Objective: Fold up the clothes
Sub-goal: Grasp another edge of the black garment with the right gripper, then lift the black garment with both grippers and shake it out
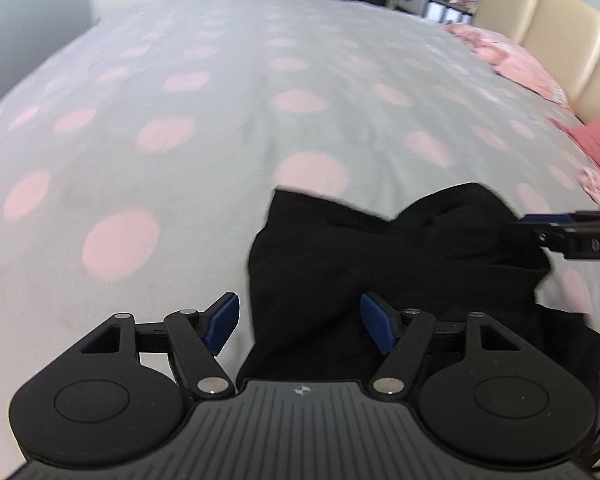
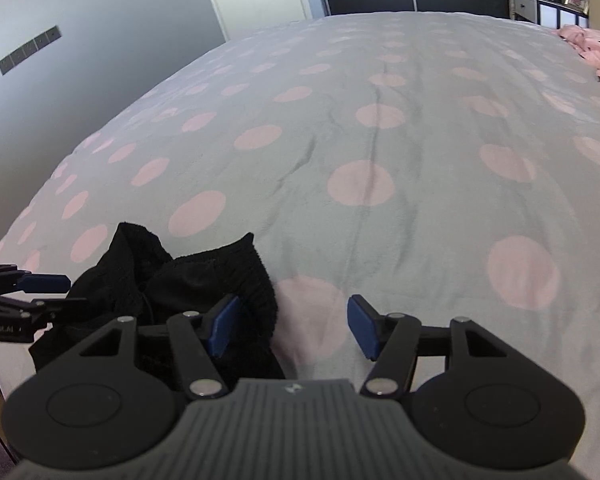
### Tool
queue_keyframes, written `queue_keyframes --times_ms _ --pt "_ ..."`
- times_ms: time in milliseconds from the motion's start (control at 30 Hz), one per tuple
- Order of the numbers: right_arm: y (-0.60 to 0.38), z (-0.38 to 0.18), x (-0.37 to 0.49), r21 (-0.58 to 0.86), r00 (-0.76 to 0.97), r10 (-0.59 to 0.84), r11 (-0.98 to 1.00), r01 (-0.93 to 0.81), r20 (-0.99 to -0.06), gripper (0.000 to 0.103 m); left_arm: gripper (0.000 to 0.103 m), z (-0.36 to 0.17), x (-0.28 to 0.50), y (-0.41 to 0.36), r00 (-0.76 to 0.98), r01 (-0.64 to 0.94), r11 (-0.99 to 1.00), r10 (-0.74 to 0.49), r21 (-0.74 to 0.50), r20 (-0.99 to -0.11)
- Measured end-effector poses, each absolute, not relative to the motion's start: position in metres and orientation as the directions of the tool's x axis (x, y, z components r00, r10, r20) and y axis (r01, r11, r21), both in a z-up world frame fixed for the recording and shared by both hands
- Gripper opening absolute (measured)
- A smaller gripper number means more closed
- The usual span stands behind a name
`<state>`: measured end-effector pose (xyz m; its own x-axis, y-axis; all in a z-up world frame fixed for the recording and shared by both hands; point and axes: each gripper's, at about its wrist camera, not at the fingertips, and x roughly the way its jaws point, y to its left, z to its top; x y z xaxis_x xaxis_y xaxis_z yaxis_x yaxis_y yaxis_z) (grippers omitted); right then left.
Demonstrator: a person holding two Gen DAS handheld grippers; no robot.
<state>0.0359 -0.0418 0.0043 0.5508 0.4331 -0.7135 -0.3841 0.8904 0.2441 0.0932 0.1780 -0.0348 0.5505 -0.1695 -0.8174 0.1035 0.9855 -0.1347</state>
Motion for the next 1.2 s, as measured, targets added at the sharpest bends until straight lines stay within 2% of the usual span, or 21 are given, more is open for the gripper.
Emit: queue_keyframes --times_ms 33,67,100,133,200,300,400,700,933,1067,1133,1200 --pt "-0.039 0.001 0.038 0.249 0.539 0.437 0.888 -0.387 -0.72 0.054 0.065 -0.038 0.095 0.18 0.545 0.098 0.983 -0.181 -0.152 -0.819" --pt "-0.036 -0.002 0.04 0.26 0.524 0.445 0.884 -0.39 -0.727 0.043 0.064 -0.041 0.096 0.182 0.541 0.093 0.981 -0.192 -0.169 -0.819" --pt "-0.034 -0.004 0.042 0.268 0.513 0.45 0.881 -0.39 -0.731 0.032 0.055 -0.043 0.098 0.182 0.538 0.09 0.979 -0.203 -0.184 -0.818" --pt "-0.033 -0.005 0.043 0.269 0.511 0.451 0.88 -0.391 -0.732 0.028 0.038 -0.045 0.099 0.182 0.533 0.093 0.977 -0.211 -0.192 -0.819" --pt "-0.03 -0.004 0.041 0.253 0.518 0.444 0.881 -0.399 -0.731 0.023 0.019 -0.046 0.101 0.18 0.529 0.107 0.977 -0.213 -0.185 -0.822" --pt "-0.031 0.005 0.034 0.213 0.551 0.426 0.887 -0.409 -0.717 0.012 0.002 -0.035 0.098 0.178 0.569 0.115 0.979 -0.204 -0.168 -0.797" --pt "-0.041 0.021 0.026 0.187 0.601 0.402 0.902 -0.389 -0.691 0.008 0.0 -0.014 0.093 0.172 0.636 0.114 0.982 -0.191 -0.153 -0.748" --pt "-0.085 0.109 0.005 0.108 0.754 0.339 0.934 -0.34 -0.563 0.006 0.0 0.085 0.082 0.135 0.787 0.185 0.979 -0.196 -0.079 -0.584" --pt "-0.12 0.227 -0.001 -0.009 0.896 0.273 0.956 -0.295 -0.35 0.006 0.0 0.214 0.077 0.083 0.916 0.24 0.968 -0.201 0.073 -0.346" --pt "-0.139 0.285 -0.023 -0.047 0.941 0.248 0.963 -0.266 -0.23 0.006 0.0 0.274 0.058 0.058 0.947 0.264 0.959 -0.237 0.106 -0.216" --pt "-0.148 0.314 -0.035 -0.065 0.957 0.236 0.966 -0.25 -0.169 0.006 0.0 0.283 0.048 0.047 0.944 0.287 0.95 -0.258 0.125 -0.204" --pt "-0.158 0.318 -0.042 -0.06 0.959 0.23 0.968 -0.243 -0.168 0.006 0.0 0.276 0.042 0.036 0.935 0.309 0.941 -0.274 0.137 -0.226"
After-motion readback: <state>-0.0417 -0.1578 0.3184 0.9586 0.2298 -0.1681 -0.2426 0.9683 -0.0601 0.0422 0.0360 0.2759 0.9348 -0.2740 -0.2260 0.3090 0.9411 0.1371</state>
